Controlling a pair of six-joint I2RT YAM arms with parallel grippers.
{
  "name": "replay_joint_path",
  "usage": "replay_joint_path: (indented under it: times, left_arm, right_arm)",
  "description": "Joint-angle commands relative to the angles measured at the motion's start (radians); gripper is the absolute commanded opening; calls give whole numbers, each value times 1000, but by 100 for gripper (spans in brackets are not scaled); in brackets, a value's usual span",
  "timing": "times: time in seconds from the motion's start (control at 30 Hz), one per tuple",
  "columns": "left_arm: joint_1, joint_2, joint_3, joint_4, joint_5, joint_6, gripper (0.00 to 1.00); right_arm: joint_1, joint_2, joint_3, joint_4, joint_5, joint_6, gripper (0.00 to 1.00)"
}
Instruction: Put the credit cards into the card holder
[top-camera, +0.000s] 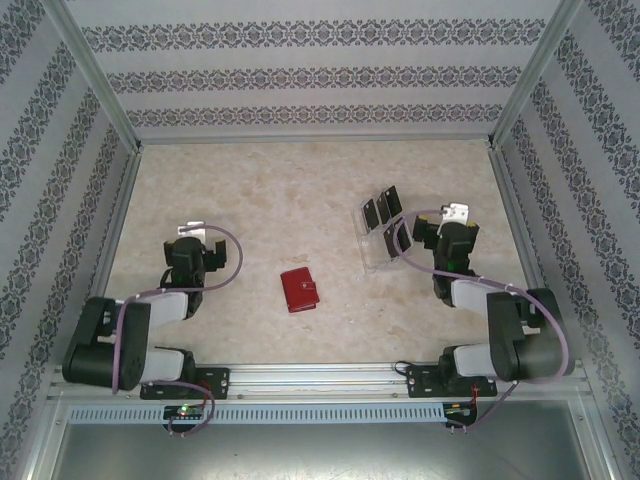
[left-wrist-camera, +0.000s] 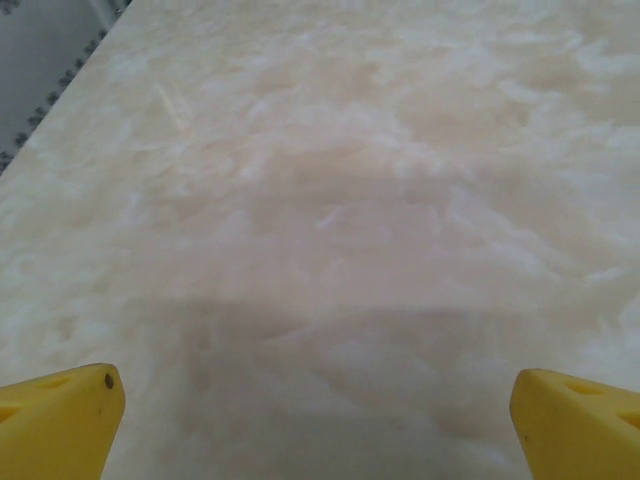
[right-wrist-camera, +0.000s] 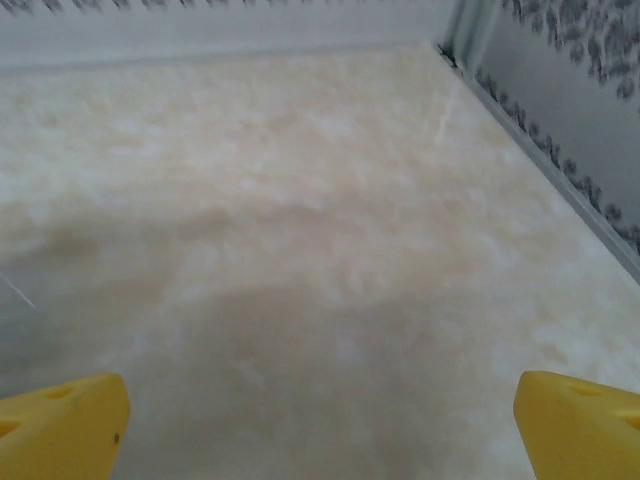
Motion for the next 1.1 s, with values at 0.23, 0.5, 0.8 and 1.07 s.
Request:
replay_joint_path:
  times: [0.23,0.5,0.8,1.07]
  left_arm:
    - [12,226,56,347,107,22,100]
    - [60,232,101,268,167,-19,100]
    - [60,231,103,264,169,-19,100]
    - [60,231,103,263,169,-19,100]
  right_arm:
    - [-30,130,51,128,-166,-36,98]
    - [-34,117,51,108,-165,-37,98]
    - [-28,119,55,104,-161,-40,98]
    - [-41,124,63,91,-189,-34,98]
